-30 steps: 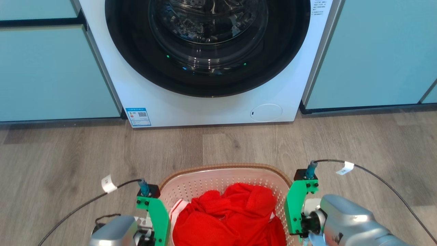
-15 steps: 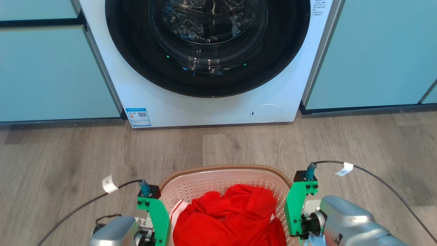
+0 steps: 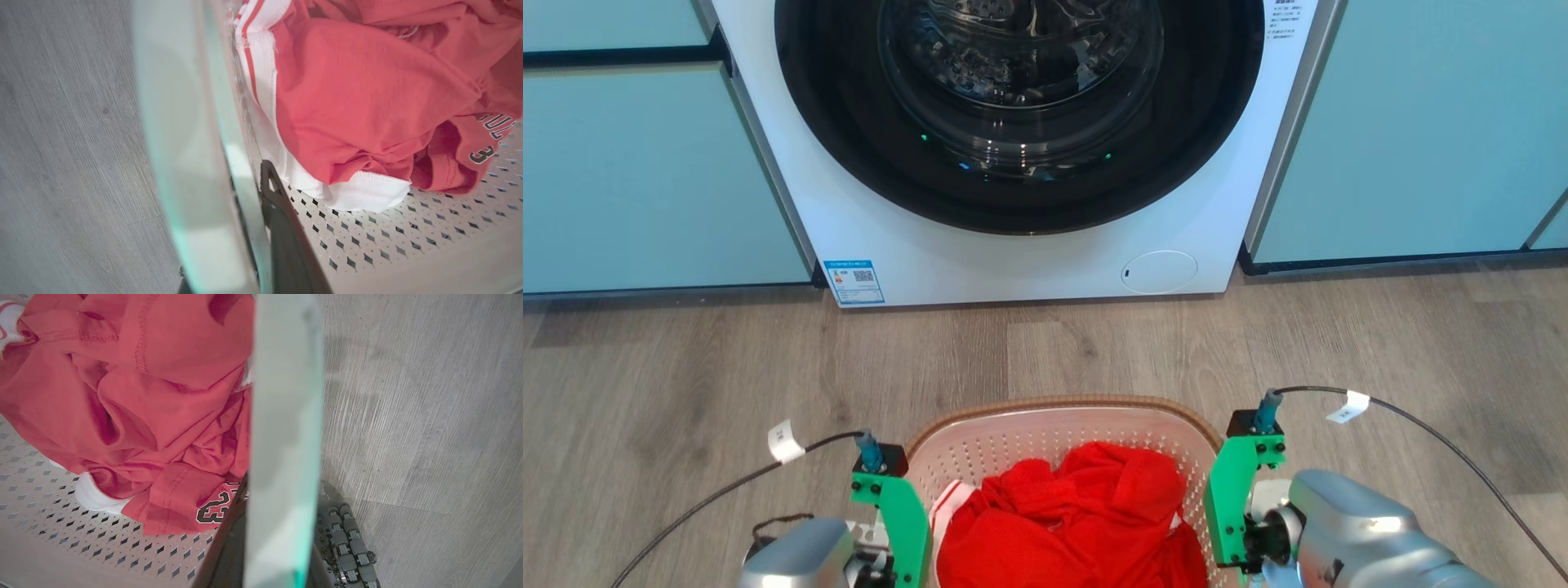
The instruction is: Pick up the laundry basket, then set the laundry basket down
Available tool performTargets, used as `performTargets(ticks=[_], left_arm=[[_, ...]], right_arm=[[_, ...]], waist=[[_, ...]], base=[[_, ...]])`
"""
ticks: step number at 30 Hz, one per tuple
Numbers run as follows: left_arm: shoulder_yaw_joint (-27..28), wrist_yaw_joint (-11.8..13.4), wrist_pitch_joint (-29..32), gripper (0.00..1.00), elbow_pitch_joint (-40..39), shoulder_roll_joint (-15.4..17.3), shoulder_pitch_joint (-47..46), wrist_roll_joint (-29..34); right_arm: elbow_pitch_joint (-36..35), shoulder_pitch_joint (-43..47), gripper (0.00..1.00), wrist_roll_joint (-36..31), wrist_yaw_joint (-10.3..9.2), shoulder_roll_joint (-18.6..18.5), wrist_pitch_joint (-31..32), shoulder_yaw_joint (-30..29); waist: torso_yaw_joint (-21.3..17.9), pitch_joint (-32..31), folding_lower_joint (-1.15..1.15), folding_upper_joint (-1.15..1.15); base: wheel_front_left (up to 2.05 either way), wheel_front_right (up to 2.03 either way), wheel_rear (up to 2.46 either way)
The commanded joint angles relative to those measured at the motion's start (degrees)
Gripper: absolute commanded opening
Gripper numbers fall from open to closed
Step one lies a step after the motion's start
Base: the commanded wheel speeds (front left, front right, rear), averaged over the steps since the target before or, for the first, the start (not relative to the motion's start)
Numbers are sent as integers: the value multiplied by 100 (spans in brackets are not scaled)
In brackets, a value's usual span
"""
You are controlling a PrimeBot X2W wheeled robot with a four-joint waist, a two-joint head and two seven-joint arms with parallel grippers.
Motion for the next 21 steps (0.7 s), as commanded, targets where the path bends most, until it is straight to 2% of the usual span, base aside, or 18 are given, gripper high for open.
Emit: performTargets(ticks=[1, 21], left_arm=[[20, -38, -60, 0, -29, 125, -441, -13], [-118, -38, -84, 0, -5, 128, -472, -149]], right_arm=[[-61, -329, 0, 9, 36, 41, -88, 34], [-9, -350, 0, 135, 36, 41, -98, 146]], waist=[[0, 0, 0, 0], [7, 4, 0, 0]], base=[[0, 0, 0], [0, 0, 0]])
